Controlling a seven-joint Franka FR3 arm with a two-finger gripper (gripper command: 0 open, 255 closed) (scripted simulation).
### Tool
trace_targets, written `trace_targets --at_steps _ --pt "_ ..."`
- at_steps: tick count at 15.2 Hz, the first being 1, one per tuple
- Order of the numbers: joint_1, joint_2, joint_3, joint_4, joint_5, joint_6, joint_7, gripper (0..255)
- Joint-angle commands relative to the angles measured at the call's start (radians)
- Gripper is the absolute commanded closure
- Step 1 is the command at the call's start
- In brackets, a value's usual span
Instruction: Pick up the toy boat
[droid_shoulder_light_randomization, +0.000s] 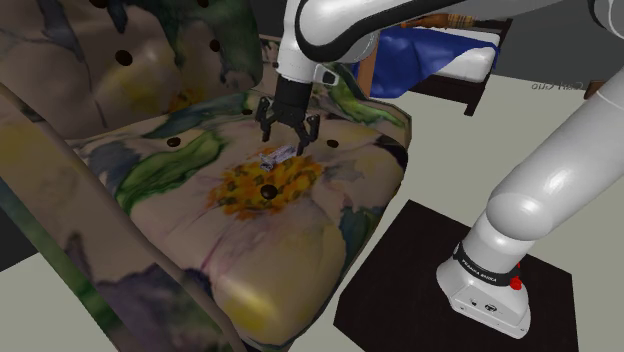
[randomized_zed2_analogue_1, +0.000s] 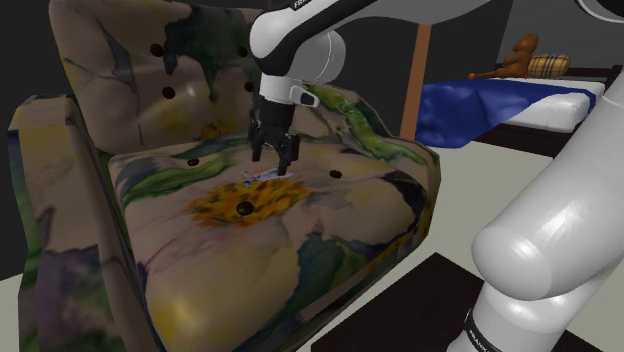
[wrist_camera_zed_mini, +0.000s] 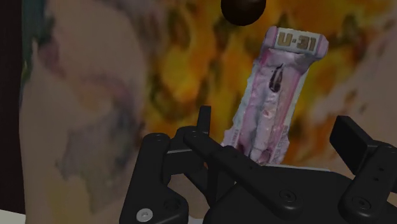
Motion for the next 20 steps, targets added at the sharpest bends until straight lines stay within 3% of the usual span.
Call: trace_targets --at_steps 1,4,5,14,20 --pt "0.001 0.009 0.004 -0.018 0.0 0.027 -0.001 0" --pt "0.001 0.012 0.004 -0.023 0.0 0.035 -0.002 0" --pt "0.001 0.013 0.005 -0.021 -0.001 0.035 -0.001 255" --pt "0.001 0.012 0.004 -0.023 0.0 0.035 -0.002 255" --pt "-0.002 -0.011 -0.005 0.037 -0.003 -0.047 0.008 255"
